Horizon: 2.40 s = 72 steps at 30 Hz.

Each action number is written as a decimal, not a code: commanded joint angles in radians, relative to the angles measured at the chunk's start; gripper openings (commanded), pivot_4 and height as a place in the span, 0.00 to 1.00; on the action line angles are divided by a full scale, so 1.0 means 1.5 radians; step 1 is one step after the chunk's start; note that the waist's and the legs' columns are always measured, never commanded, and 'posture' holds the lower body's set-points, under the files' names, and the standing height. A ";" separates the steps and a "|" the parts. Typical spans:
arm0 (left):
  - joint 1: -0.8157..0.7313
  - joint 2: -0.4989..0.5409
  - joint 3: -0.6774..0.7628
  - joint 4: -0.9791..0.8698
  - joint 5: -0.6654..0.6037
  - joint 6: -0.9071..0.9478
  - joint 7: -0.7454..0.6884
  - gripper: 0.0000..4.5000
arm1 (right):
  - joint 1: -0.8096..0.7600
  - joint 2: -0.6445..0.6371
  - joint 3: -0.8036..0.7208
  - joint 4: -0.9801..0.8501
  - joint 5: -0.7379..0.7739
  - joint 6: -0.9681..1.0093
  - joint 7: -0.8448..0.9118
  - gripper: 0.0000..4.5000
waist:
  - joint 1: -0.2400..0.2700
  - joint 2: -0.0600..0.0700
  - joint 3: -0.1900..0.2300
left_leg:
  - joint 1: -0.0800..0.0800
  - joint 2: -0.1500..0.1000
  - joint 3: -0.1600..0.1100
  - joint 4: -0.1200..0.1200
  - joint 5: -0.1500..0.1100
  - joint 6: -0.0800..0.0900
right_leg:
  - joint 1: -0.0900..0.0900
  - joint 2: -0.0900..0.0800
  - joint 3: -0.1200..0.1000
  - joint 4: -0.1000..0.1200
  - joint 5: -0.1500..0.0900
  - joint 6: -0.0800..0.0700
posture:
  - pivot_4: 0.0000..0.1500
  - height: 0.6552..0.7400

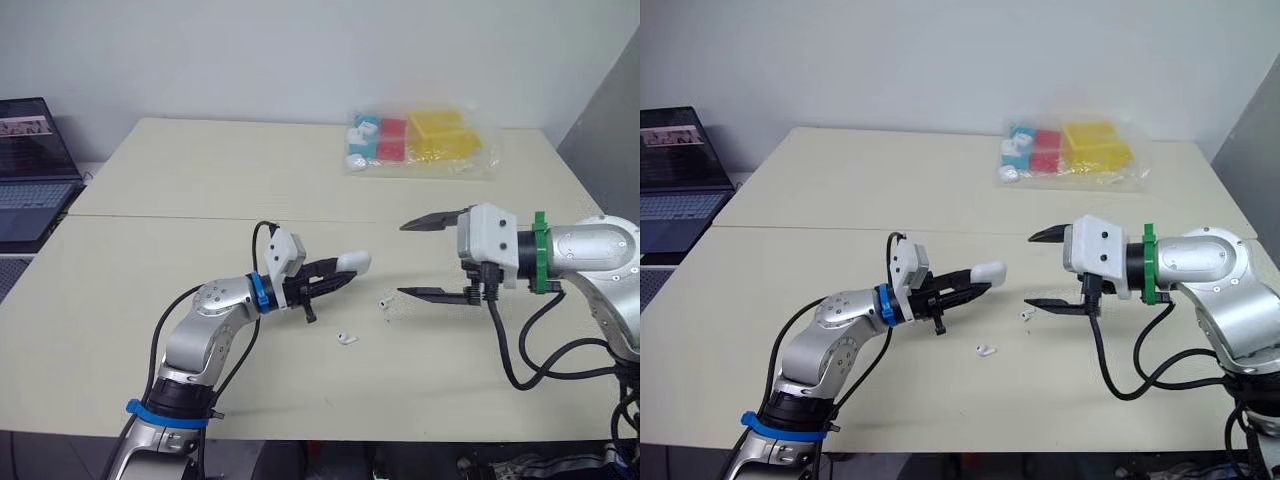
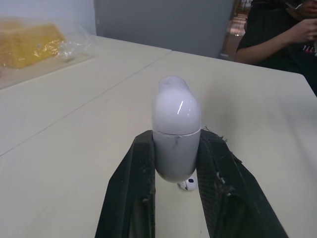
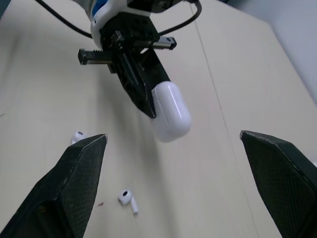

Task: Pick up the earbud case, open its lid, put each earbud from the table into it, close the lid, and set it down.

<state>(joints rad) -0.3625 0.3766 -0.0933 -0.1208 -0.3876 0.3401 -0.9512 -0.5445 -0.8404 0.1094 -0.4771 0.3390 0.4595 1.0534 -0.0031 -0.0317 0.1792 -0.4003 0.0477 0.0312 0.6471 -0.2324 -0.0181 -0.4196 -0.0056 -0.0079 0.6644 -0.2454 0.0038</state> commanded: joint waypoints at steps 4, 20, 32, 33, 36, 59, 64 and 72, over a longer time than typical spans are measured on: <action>-0.022 -0.004 -0.008 -0.025 -0.008 -0.023 -0.003 0.17 | -0.027 0.036 0.036 -0.006 -0.046 -0.025 -0.036 1.00 | 0.001 0.000 0.000 | 0.000 0.000 0.000 0.000 0.000 0.000 | 0.000 0.000 0.000 0.000 0.000 0.000 | 1.00 1.00; -0.022 0.016 -0.030 -0.034 -0.003 -0.048 -0.034 0.17 | -0.072 0.086 0.087 0.073 -0.124 -0.022 -0.059 1.00 | 0.000 0.000 0.000 | 0.000 0.000 0.000 0.000 0.000 0.000 | 0.000 0.000 0.000 0.000 0.000 0.000 | 1.00 1.00; -0.007 0.035 -0.048 -0.026 0.015 -0.091 -0.057 0.17 | -0.093 0.076 0.073 0.103 -0.126 -0.032 -0.039 1.00 | 0.000 0.000 0.000 | 0.000 0.000 0.000 0.000 0.000 0.000 | 0.000 0.000 0.000 0.000 0.000 0.000 | 1.00 1.00; -0.005 0.037 -0.050 -0.025 0.018 -0.096 -0.059 0.17 | -0.096 0.078 0.070 0.102 -0.120 -0.026 -0.039 1.00 | 0.000 0.000 0.000 | 0.000 0.000 0.000 0.000 0.000 0.000 | 0.000 0.000 0.000 0.000 0.000 0.000 | 1.00 1.00; 0.001 0.048 -0.058 -0.013 0.037 -0.126 -0.068 0.17 | -0.105 0.082 0.056 0.095 -0.094 -0.007 -0.032 1.00 | 0.000 0.000 0.000 | 0.000 0.000 0.000 0.000 0.000 0.000 | 0.000 0.000 0.000 0.000 0.000 0.000 | 1.00 1.00; 0.026 0.070 0.043 0.023 0.031 -0.116 0.010 0.17 | -0.051 -0.038 0.018 0.057 0.024 0.088 0.071 1.00 | -0.002 0.000 0.000 | 0.000 0.000 0.000 -0.001 0.000 0.000 | 0.000 0.000 0.000 0.000 0.000 0.000 | 1.00 1.00; 0.048 0.083 0.058 0.004 0.035 -0.121 0.026 0.17 | -0.077 0.000 0.130 0.150 -0.065 0.015 0.102 1.00 | -0.003 0.000 0.000 | 0.000 0.001 0.000 0.000 0.000 0.000 | 0.000 0.000 0.000 0.000 0.000 0.000 | 1.00 1.00; 0.065 0.081 0.041 -0.021 0.039 -0.127 0.038 0.17 | -0.173 0.095 0.265 0.392 -0.196 -0.136 0.177 1.00 | -0.001 0.000 0.000 | 0.000 0.000 0.001 0.000 0.000 0.000 | -0.001 0.000 -0.001 0.000 0.000 -0.001 | 1.00 1.00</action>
<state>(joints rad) -0.2636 0.4987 -0.0350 -0.1065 -0.3271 0.1682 -0.9031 -0.7799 -0.7090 0.4933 0.0718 0.0737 0.3008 1.2916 -0.0050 -0.0316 0.1791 -0.4005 0.0483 0.0324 0.6464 -0.2324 -0.0180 -0.4206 -0.0054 -0.0090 0.6637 -0.2450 0.0029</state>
